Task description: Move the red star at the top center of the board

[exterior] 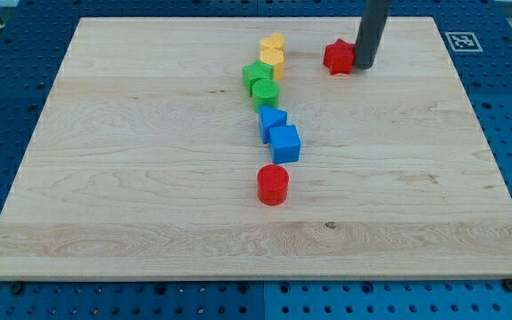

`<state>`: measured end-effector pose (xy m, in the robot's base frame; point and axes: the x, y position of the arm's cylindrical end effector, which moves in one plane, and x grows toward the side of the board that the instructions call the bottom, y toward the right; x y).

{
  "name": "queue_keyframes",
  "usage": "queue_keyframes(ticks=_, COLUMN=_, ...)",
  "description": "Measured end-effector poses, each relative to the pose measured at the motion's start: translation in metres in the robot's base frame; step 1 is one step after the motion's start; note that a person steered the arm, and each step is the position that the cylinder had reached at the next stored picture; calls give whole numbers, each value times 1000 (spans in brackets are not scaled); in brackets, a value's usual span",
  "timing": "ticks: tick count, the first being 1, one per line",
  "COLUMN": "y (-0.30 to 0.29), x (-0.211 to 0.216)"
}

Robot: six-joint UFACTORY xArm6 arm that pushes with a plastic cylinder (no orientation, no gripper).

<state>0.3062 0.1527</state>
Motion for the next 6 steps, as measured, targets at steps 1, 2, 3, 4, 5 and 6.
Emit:
queue_keyframes(ticks=1, y=0, x=17)
queue_keyframes(ticks=2, y=0, x=31)
queue_keyframes(ticks=3, y=-1, x=28)
queue_keyframes(ticks=4, y=-16, x=13)
queue_keyframes(ticks=5, y=-31, x=1)
queue_keyframes(ticks=6, y=-39, x=-6)
